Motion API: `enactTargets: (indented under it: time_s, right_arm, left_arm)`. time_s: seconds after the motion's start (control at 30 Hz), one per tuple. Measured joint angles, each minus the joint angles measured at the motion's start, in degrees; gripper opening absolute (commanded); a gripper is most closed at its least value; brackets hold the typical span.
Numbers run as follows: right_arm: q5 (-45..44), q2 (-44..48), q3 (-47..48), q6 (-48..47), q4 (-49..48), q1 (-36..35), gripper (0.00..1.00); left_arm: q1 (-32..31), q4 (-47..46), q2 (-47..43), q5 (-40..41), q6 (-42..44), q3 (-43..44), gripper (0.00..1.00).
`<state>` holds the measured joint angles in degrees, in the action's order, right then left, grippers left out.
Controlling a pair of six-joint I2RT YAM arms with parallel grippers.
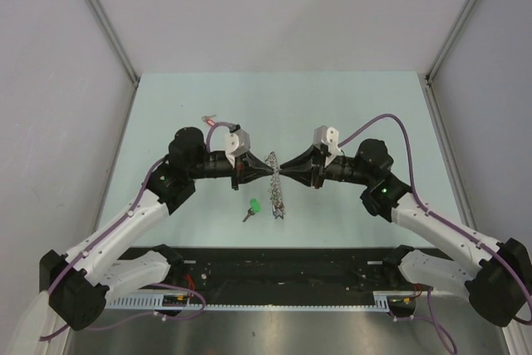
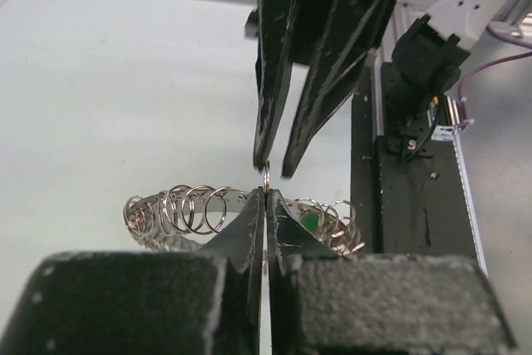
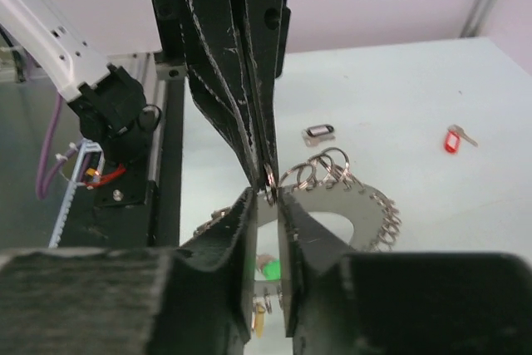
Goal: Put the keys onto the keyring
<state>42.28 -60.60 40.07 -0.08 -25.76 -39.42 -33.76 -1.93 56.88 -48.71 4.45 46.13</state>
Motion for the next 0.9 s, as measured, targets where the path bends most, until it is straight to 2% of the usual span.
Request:
enactTargets:
  time_s: [0.03,0.13,0.37,0.67,0.9]
  right_arm:
    - [-0.3,0.8,0.0,-0.9,1.6,0.5,0.30]
    - [-1.0,3.6,0.2,-3.1,6.3,2.9,0.37]
    - [-0.1,4.0,5.5,-9.1,18.0,5.3,0.41]
    - [3.6,-4.9,14.3,-17.5,26.4,1.5,0.40]
    - [5.3,-9.2,17.3,-21.8,31.6,-0.2,0.33]
  left_arm:
    - [0.0,1.9,0.2,1.0,0.5,0.5,0.00]
    - [-0.1,7.2,0.4,4.2,2.3,2.0,0.00]
    - [-0.2,14.7,0.5,8.0,5.2,4.7,0.00]
    - [-0.2,18.8,1.6,8.1,6.2,5.8,0.00]
    - [-0.2,19.3,1.6,8.0,6.2,5.8,0.00]
